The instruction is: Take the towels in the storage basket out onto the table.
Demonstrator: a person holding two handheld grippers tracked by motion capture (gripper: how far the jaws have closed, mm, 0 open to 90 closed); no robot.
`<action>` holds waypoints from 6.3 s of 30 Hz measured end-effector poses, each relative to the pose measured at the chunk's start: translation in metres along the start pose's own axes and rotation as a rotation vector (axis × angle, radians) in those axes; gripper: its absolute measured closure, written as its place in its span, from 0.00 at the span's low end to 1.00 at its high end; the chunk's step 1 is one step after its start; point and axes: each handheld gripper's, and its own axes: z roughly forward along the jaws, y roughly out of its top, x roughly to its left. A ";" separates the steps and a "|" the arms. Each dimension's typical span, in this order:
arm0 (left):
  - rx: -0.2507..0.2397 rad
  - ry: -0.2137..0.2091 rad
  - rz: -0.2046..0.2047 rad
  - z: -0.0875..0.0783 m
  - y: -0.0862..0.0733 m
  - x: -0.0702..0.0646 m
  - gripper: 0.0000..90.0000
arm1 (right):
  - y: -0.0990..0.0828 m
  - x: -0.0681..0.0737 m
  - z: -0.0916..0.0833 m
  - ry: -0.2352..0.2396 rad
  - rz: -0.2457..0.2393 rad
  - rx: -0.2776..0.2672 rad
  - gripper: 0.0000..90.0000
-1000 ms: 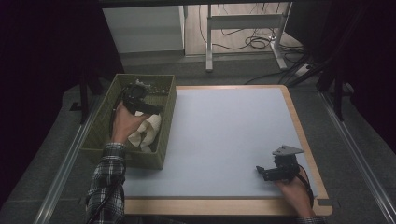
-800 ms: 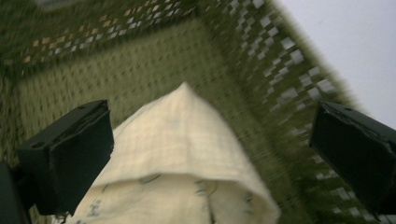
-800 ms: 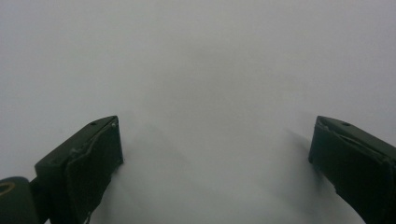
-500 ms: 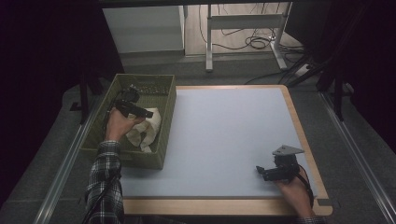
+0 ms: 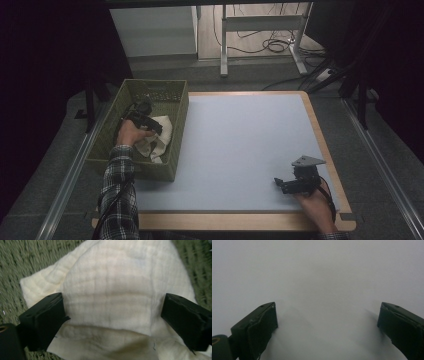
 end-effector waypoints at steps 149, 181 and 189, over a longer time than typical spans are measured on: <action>-0.398 -0.386 0.486 -0.042 0.022 -0.254 0.79 | 0.000 0.000 0.000 -0.001 0.000 0.001 0.03; -0.506 -0.386 0.504 -0.020 -0.004 -0.265 0.23 | 0.000 0.000 0.000 0.000 0.000 0.002 0.03; -0.507 -0.345 0.519 -0.021 -0.025 -0.253 0.33 | 0.002 0.000 -0.001 -0.005 0.006 0.010 0.06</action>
